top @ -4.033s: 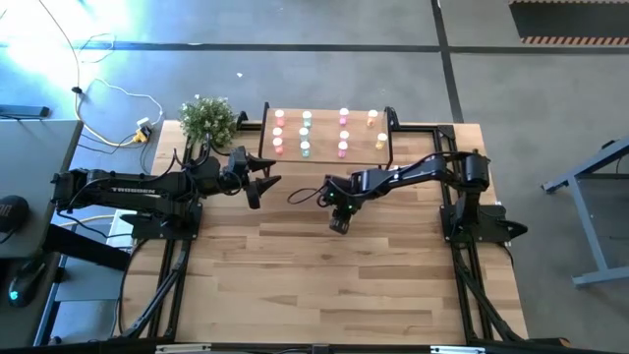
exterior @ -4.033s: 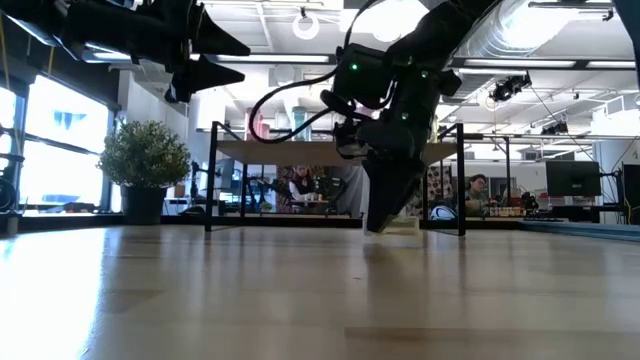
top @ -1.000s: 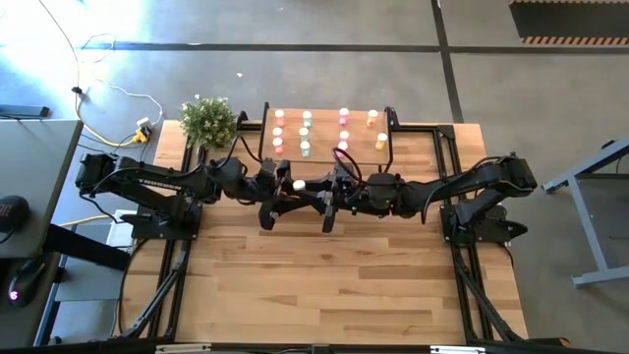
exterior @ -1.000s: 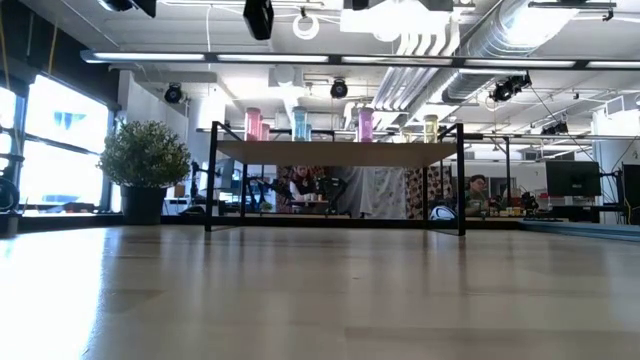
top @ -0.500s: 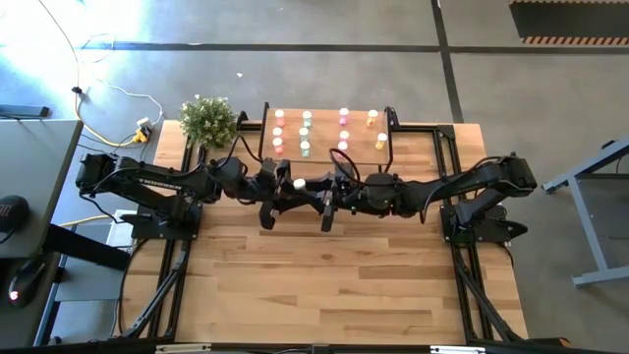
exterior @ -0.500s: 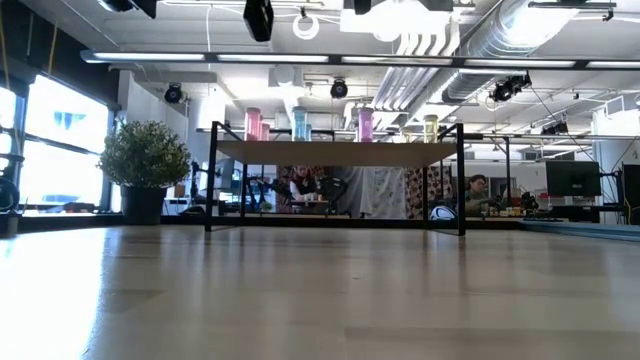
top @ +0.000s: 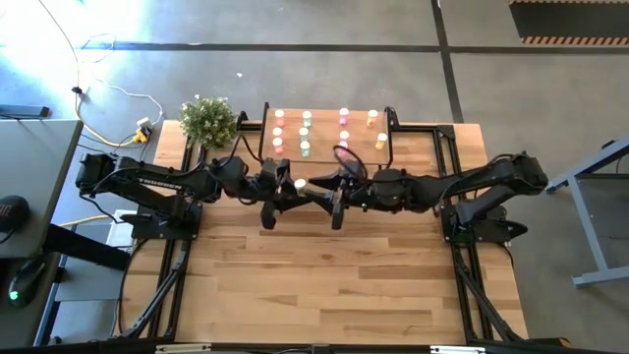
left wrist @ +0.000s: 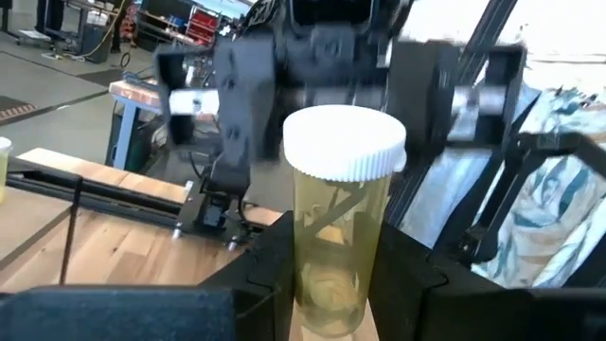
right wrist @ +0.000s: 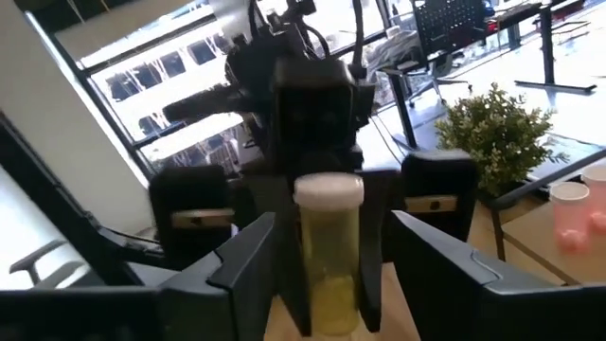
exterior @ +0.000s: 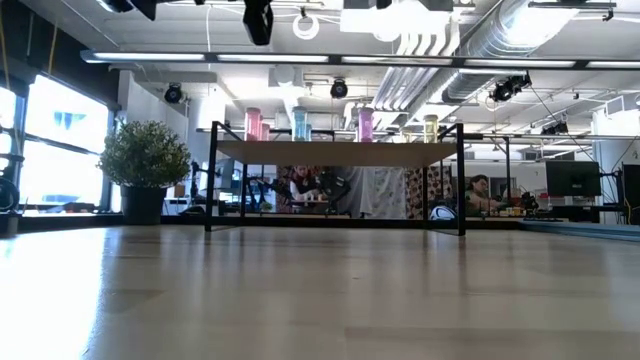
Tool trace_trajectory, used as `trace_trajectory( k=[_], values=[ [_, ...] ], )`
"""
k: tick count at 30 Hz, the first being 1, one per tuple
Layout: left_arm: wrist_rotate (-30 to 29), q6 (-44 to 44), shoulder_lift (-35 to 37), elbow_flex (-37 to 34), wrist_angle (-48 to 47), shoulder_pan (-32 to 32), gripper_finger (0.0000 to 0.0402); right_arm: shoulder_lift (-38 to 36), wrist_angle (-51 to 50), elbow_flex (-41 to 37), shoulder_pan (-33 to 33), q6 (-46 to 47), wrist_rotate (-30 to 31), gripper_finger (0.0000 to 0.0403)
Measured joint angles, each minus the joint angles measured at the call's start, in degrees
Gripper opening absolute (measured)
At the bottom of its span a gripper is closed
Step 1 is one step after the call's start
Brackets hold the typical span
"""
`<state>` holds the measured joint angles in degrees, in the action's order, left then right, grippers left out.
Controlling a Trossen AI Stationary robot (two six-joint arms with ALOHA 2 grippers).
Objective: Pick and place medicine bottles onto shelf by color
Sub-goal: Put the yellow pill bottle on the shelf aligned with the other yellow pill bottles
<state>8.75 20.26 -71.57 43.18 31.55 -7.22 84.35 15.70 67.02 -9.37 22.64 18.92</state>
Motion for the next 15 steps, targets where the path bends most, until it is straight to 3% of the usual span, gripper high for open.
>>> trace_trajectory(
  k=[8, 15],
  values=[
    [0.0, -7.44, 0.02, 0.0, -8.47, 0.64, 0.0093, -7.09, -8.96, -0.02, 0.27, 0.44, -4.21, 0.0202],
    [-0.48, -10.73, -0.84, 0.0, -9.23, 2.89, 0.0093, -9.14, -14.85, -0.02, 1.17, 0.44, -7.38, 0.0204]
  ],
)
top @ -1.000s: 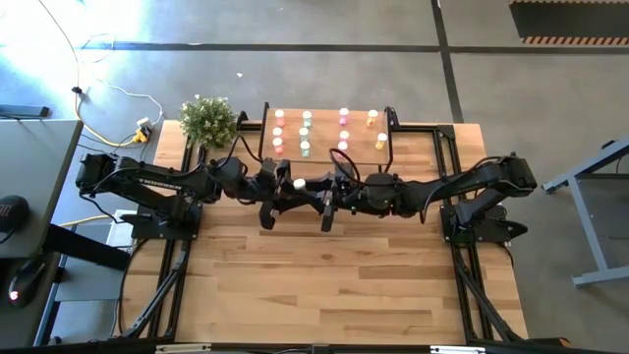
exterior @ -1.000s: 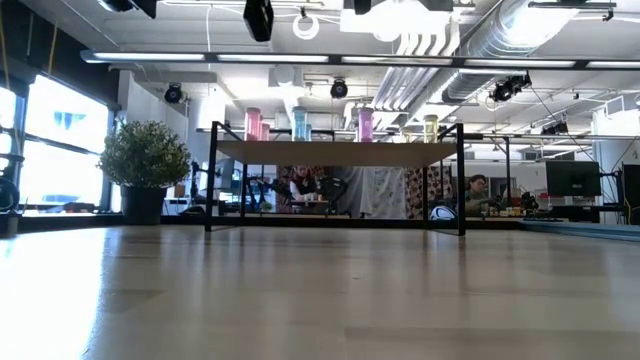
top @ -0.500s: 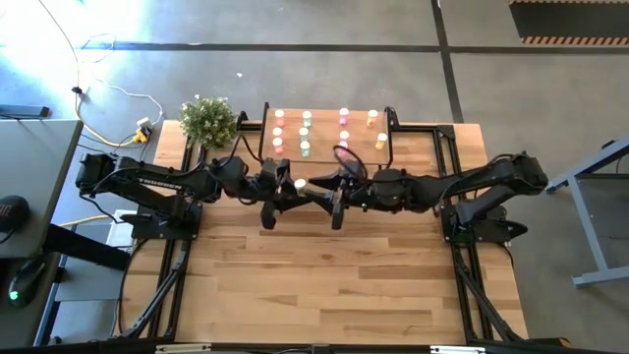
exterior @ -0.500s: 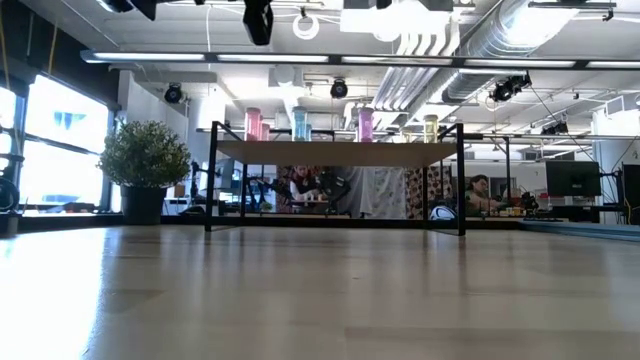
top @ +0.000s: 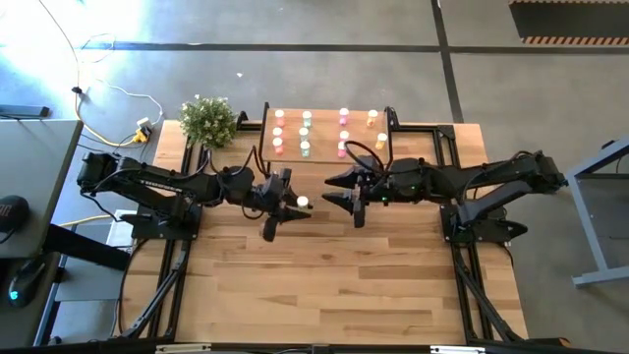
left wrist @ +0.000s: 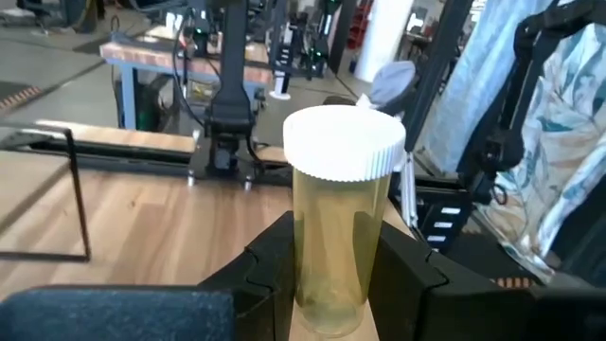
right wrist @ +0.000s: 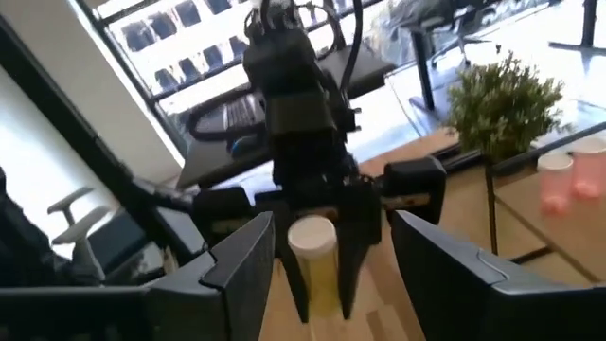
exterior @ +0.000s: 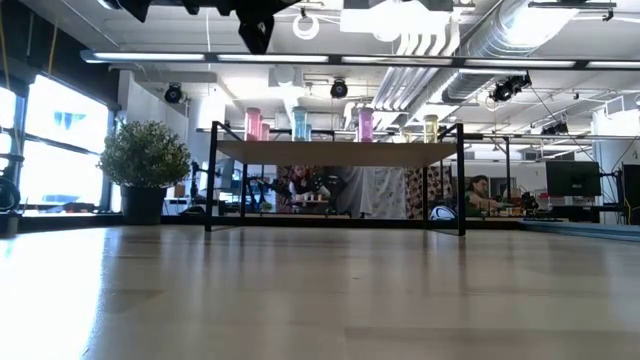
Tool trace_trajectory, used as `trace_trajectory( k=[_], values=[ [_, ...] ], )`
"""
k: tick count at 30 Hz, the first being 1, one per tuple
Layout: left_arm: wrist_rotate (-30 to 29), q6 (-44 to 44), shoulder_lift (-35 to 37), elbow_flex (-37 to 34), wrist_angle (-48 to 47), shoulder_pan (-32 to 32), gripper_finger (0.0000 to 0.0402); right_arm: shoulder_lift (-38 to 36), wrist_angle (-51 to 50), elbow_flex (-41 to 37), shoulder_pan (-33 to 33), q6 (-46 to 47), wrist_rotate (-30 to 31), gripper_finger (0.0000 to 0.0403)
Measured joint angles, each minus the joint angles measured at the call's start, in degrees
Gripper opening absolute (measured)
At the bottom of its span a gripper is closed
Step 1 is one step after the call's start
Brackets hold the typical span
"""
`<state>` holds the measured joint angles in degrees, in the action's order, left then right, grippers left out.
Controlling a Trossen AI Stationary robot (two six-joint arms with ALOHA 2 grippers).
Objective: Pick and place medicine bottles onto shelf by color
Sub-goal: Put the yellow pill bottle on the shelf aligned with the other yellow pill bottles
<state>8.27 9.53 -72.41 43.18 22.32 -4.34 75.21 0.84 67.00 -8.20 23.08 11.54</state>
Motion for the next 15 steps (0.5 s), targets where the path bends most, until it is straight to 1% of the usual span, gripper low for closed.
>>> trace_trajectory(
  k=[6, 9, 12, 15],
  values=[
    [-1.67, 0.76, -1.62, -0.06, 0.97, 2.09, 0.0092, -0.01, -2.02, 0.0, 1.19, 0.19, -3.43, 0.0235],
    [-3.32, 0.87, -2.89, 0.63, 2.43, 3.16, 0.0092, 0.1, -1.94, 0.0, 1.21, -1.38, -5.34, 0.0249],
    [-4.39, 1.23, -4.84, 1.45, 1.72, 3.97, 0.0092, 0.79, -1.89, 0.02, 1.02, -3.85, -7.68, 0.0251],
    [-4.48, 1.22, -6.6, 2.78, 2.15, 4.52, 0.0092, 2.04, -1.97, 0.02, 0.93, -4.1, -9.92, 0.025]
  ],
)
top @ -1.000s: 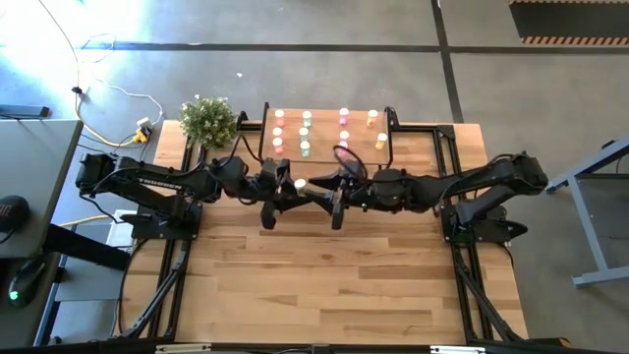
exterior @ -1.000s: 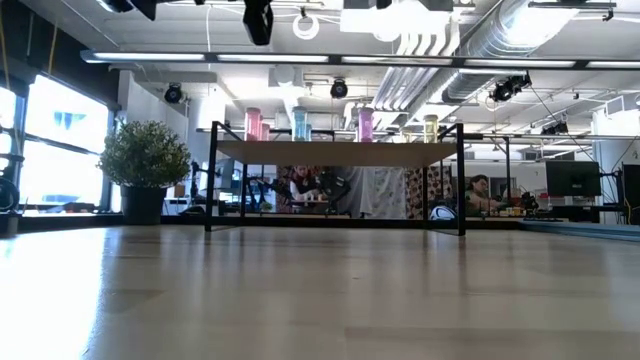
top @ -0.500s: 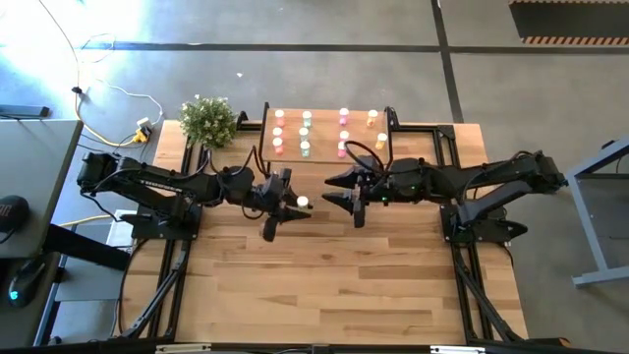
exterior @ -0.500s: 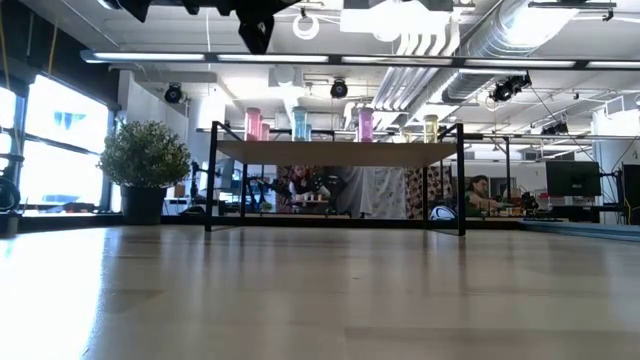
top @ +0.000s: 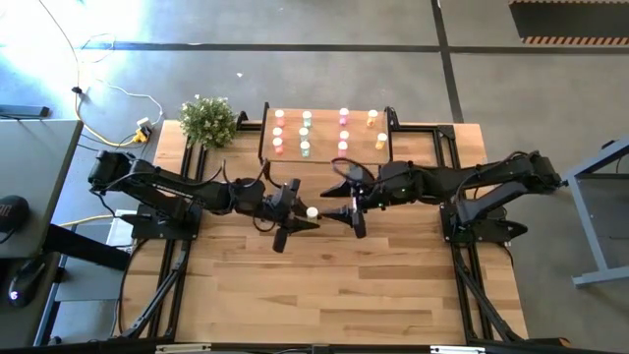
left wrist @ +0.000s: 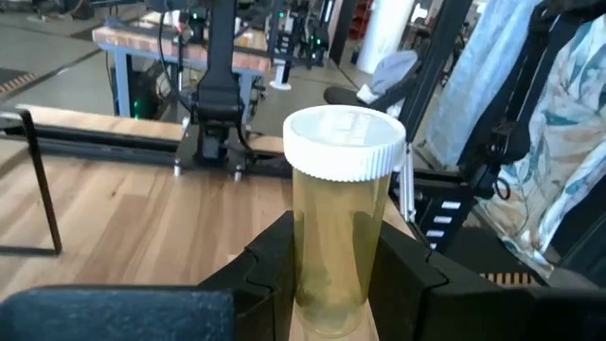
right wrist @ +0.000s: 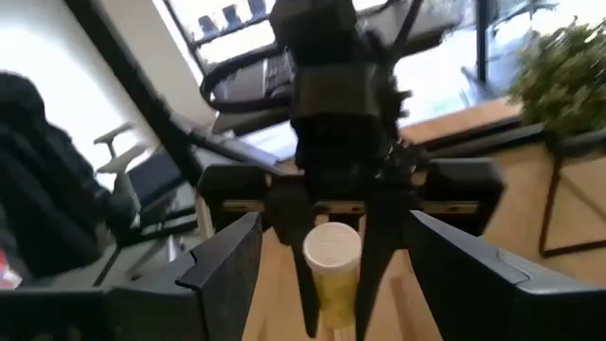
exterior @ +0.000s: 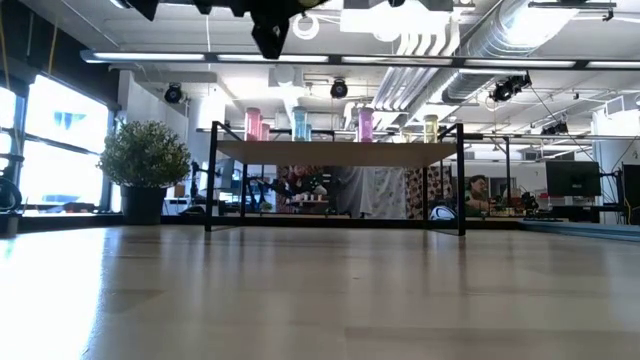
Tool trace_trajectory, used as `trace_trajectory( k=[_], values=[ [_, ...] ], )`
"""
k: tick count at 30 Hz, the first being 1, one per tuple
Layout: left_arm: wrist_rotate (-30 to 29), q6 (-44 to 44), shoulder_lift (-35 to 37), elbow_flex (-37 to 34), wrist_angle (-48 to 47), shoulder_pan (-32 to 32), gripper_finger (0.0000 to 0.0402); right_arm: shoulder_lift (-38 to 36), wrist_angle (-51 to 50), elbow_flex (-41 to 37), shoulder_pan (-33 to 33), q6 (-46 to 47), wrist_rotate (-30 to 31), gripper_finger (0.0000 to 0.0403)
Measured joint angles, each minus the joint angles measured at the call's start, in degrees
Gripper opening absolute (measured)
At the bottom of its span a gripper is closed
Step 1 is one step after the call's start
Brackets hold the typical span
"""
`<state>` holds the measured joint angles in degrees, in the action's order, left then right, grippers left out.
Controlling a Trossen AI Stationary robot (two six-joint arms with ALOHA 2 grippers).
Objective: Pick and place medicine bottles onto shelf by color
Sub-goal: Put the yellow pill bottle on the shelf aligned with the other yellow pill bottles
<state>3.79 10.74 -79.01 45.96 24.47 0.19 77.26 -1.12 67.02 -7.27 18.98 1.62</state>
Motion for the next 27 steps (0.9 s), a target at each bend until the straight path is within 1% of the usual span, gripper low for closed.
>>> trace_trajectory(
  k=[5, 15, 18, 23, 27],
  values=[
    [-1.43, -0.28, -2.51, 1.41, -0.27, 0.04, 0.0092, 2.28, -0.59, 0.0, -0.24, -1.46, -2.83, 0.025],
    [-1.94, -0.39, -3.4, 2.75, -0.3, 0.02, 0.0092, 4.19, -2.71, 0.0, -0.28, -1.51, -3.18, 0.0246],
    [-1.94, -0.33, -3.4, 2.75, -0.26, 0.02, 0.0092, 4.19, -2.97, 0.0, -0.28, -1.72, -2.52, 0.0231],
    [-1.92, 2.89, -3.4, 2.73, -0.2, 0.02, 0.0092, 5.01, -2.93, 0.0, -0.28, -1.4, -2.27, 0.0196],
    [-1.92, 5.51, -3.4, 2.73, 0.18, 0.02, 0.0092, 6.16, -0.59, 0.04, -0.28, -1.25, -2.25, 0.0176]
  ],
)
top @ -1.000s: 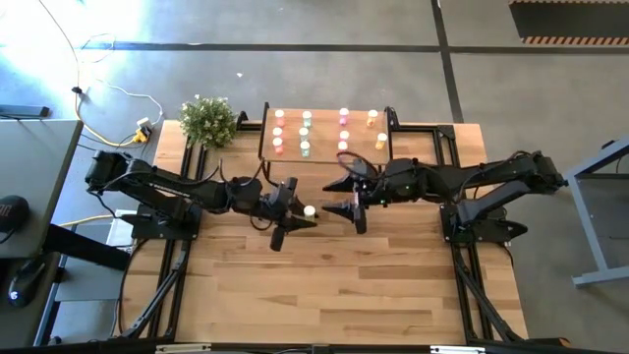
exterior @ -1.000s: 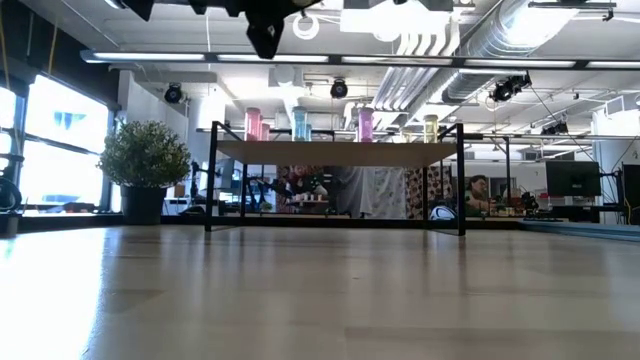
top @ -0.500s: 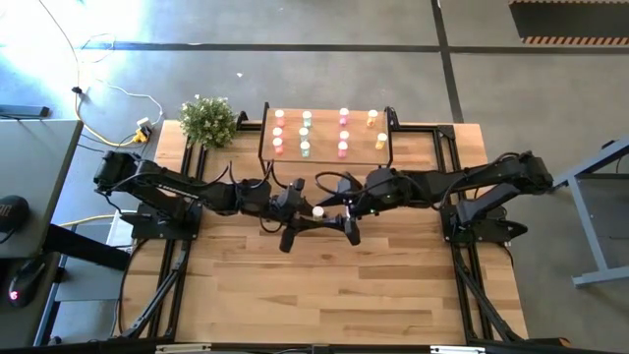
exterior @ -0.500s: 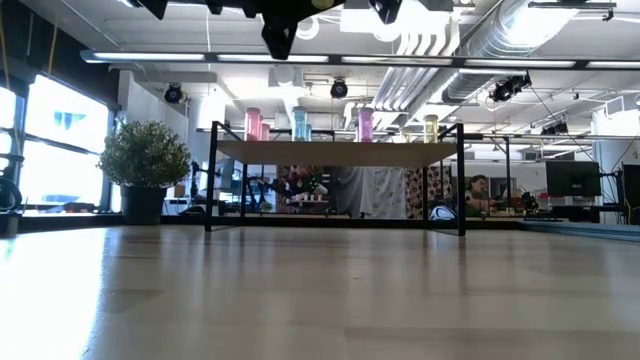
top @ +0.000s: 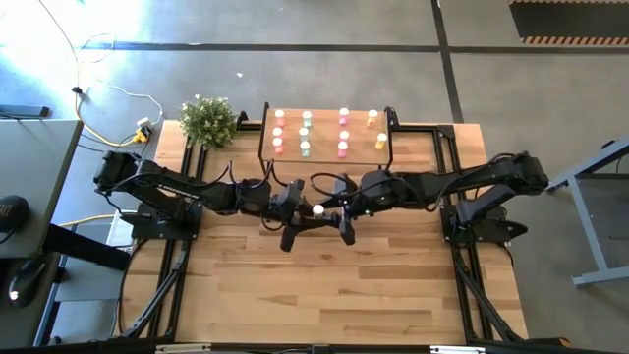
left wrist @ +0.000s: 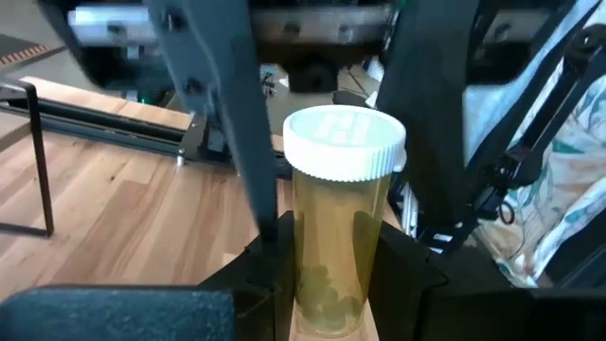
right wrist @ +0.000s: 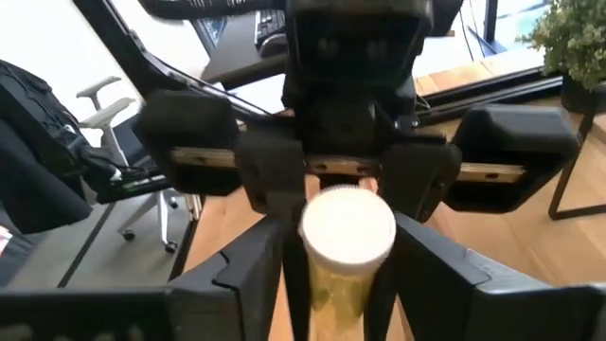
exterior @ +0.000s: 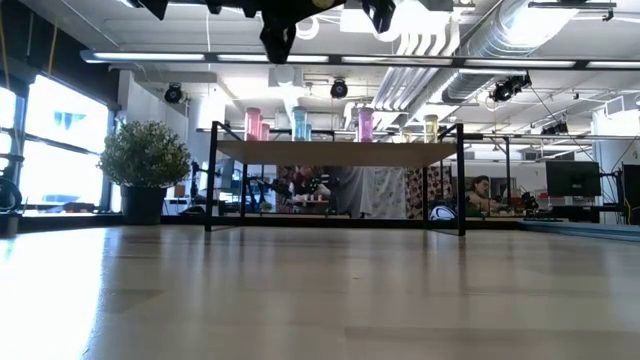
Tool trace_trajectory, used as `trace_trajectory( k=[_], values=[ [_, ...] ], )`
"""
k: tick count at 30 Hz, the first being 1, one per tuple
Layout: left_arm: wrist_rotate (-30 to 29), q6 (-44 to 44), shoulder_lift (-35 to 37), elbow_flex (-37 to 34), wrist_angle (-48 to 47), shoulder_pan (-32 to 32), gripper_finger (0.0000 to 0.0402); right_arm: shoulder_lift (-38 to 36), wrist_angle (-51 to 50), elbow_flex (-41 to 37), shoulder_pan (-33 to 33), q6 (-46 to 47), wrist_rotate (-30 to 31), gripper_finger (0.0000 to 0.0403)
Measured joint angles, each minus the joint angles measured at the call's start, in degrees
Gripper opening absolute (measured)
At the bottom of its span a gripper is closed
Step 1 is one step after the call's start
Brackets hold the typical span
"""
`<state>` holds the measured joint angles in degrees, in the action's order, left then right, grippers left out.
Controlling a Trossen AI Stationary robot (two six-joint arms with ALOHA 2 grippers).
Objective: Pick and place medicine bottles onto shelf by color
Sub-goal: Put the yellow pill bottle on the shelf aligned with the other yellow pill bottles
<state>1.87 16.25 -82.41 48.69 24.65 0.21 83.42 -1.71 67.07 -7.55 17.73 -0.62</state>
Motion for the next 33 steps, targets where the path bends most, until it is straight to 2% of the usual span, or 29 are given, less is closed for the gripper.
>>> trace_trajectory(
  k=[13, 21, 26, 33],
  values=[
    [0.02, -0.35, 0.0, -0.09, -0.32, 0.0, 0.0092, 0.78, 0.15, 0.0, 0.0, 0.22, 0.0, 0.0103],
    [0.02, -0.37, 0.0, -0.09, -0.43, -0.03, 0.0107, 0.78, -0.01, 0.0, 0.02, 2.04, 0.0, 0.0096],
    [0.89, -0.37, 0.0, -0.09, -0.47, -0.21, 0.0137, 0.78, -0.24, 0.0, 0.02, 3.24, 0.23, 0.0096],
    [2.88, -0.39, 2.31, -0.07, -4.49, -1.4, 0.0211, 0.39, -1.06, 0.0, 0.02, 5.44, 1.86, 0.0095]
  ],
)
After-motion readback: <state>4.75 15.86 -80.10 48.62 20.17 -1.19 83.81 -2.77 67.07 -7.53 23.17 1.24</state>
